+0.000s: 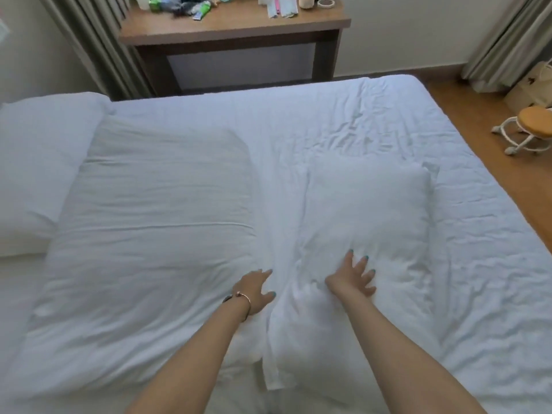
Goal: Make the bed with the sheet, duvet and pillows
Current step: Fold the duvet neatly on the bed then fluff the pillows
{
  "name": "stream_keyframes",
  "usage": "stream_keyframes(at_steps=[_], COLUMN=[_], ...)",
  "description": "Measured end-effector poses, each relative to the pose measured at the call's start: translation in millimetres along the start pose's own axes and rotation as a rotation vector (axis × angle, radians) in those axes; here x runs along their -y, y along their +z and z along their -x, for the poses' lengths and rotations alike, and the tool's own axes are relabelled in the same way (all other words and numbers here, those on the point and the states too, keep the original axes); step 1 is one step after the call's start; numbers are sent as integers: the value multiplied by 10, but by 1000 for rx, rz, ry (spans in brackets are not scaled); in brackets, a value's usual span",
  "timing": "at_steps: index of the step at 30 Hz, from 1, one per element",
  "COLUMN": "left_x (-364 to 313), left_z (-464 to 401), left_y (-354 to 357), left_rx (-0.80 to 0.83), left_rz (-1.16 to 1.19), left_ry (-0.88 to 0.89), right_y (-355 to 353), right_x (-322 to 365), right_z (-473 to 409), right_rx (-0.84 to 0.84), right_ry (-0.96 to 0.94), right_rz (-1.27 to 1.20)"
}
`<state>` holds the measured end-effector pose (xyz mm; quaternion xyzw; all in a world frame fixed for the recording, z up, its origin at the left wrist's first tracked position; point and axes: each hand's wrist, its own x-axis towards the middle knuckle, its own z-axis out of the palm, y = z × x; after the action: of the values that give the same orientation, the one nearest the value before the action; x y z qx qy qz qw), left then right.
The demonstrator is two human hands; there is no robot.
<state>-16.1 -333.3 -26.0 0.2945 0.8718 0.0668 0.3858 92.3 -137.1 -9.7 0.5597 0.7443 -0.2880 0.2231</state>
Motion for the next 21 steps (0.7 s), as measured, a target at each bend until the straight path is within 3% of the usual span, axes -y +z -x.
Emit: stream_keyframes(at_steps=[4, 7, 10, 12, 15, 18, 21], left_x=[1014, 1712, 2259, 2610, 3114, 3585, 3954], left_z=[393, 715, 929, 1075, 1262, 1407, 1480], left_y=[-457, -634, -688, -697, -623, -529, -451], left_rx=[-414, -432, -377, -399, -387, -378, -374], left_rz=[-36, -8, 71, 181, 230, 227, 261], left_ry=[-213, -432, -549, -607, -662, -635, -549], right_y=[352, 681, 1014, 1250, 1593, 1867, 2034], right_x=[626, 1093, 1512, 1727, 1738, 1472, 1314], right_z=[332, 662, 951, 1088, 1121, 1146, 1194], right_rx=[118, 302, 370, 328, 80, -37, -129], right_ry=[-344, -498, -534, -508, -365, -283, -211], right_rz=[-12, -78, -44, 20, 28, -24, 75])
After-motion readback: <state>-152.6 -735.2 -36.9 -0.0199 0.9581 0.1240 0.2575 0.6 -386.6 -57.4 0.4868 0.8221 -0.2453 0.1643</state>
